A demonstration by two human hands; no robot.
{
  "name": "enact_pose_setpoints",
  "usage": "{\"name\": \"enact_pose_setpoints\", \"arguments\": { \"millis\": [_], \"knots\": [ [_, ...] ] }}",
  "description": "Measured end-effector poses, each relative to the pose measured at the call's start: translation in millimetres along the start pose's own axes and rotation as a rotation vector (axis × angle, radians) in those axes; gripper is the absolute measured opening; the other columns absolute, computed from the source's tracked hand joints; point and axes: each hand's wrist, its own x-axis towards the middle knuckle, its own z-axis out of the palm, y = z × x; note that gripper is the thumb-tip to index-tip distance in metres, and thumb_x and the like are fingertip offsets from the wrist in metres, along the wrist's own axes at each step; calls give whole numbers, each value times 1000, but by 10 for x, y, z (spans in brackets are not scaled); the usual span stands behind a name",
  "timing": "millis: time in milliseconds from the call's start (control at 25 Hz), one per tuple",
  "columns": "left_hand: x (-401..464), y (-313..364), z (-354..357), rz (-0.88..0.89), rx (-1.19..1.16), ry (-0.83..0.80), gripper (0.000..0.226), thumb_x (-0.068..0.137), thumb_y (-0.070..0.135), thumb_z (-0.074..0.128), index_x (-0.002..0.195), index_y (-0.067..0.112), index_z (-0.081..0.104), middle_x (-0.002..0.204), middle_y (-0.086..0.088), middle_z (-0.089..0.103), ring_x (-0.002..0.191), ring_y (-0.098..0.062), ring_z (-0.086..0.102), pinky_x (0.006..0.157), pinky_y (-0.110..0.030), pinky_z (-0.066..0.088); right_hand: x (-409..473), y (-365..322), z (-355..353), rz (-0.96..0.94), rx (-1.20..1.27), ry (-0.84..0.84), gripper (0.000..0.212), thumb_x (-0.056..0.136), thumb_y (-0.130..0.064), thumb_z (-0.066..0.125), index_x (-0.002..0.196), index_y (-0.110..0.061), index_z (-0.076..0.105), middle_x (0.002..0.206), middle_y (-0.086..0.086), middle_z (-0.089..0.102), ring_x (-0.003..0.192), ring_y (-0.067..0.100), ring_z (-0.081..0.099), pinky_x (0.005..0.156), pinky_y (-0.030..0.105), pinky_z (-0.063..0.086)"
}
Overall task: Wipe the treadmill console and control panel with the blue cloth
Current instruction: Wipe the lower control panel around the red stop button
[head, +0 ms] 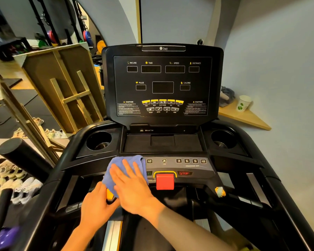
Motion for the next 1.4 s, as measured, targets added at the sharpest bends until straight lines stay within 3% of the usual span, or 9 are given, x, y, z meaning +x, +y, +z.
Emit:
{"name": "enact_pose_setpoints", "arguments": {
  "millis": [120, 240, 440, 560, 720, 880, 1080, 1200, 1400],
  "knots": [
    [-8, -25, 29, -11, -65, -13, 22, 74, 37, 48, 62, 41, 30, 42, 12, 30, 38, -13, 37, 40, -18, 24, -30, -126, 120, -25, -106, -62, 64, 92, -44, 53, 149, -16, 43, 159, 3, 37, 152, 34, 16, 121, 56, 7],
    [-8, -69, 51, -22, -77, 7, 17, 70, 31, 44, 69, 42, 31, 43, 13, 25, 36, -12, 34, 44, -10, 22, -110, -116, 191, -70, -80, 38, 58, 99, -43, 41, 151, -16, 40, 160, 4, 35, 153, 29, 16, 121, 50, -2],
    [-11, -300, 227, 9, -114, -28, 6, 79, 54, 46, 74, 53, 44, 54, 25, 29, 41, -1, 41, 53, -12, 30, -206, 55, 144, -199, -8, 106, 52, 100, -37, 46, 146, -14, 47, 155, 3, 44, 149, 26, 27, 124, 45, 11],
    [8, -310, 256, -50, -140, -19, 24, 72, 64, 50, 77, 43, 60, 70, 27, 43, 60, -10, 60, 57, -24, 42, -271, 150, 152, -200, -101, -9, 56, 96, -38, 56, 148, -22, 43, 156, -5, 43, 147, 21, 31, 123, 42, 19],
    [-5, -66, 30, 2, -73, -14, 45, 69, 67, 62, 107, 47, 48, 78, 22, 52, 58, -3, 56, 51, -20, 41, -334, 288, 131, -209, -136, -41, 67, 89, -35, 66, 150, -26, 39, 156, -7, 41, 147, 18, 32, 123, 40, 17],
    [14, -63, 35, -51, -14, -57, 92, 70, 71, 58, 145, 18, 43, 84, 16, 58, 54, -3, 57, 53, -24, 48, -538, 527, 21, -202, -127, 21, 67, 79, -33, 76, 142, -27, 53, 147, -10, 53, 140, 16, 44, 117, 38, 34],
    [29, -78, 21, -78, 34, -60, 97, 72, 73, 54, 152, 22, 32, 92, 16, 57, 61, -1, 57, 57, -27, 51, -941, 889, -75, -137, -25, 302, 37, 93, -5, 54, 128, -16, 62, 134, -4, 60, 131, 22, 51, 112, 35, 36],
    [38, -40, -9, -80, 42, -84, 96, 73, 67, 64, 152, 22, 32, 88, 18, 54, 62, 0, 56, 57, -24, 50, -1202, 1039, -242, -45, -27, 286, 38, 90, -5, 49, 123, -15, 63, 128, -5, 60, 123, 24, 55, 102, 36, 43],
    [55, -40, -1, -103, 27, -109, 96, 71, 55, 76, 150, 18, 36, 88, 15, 56, 65, -2, 57, 58, -22, 50, -1748, 1366, -303, 151, 1, 324, 46, 88, -10, 44, 128, -15, 66, 138, -2, 61, 130, 25, 55, 115, 30, 28]
  ]
}}
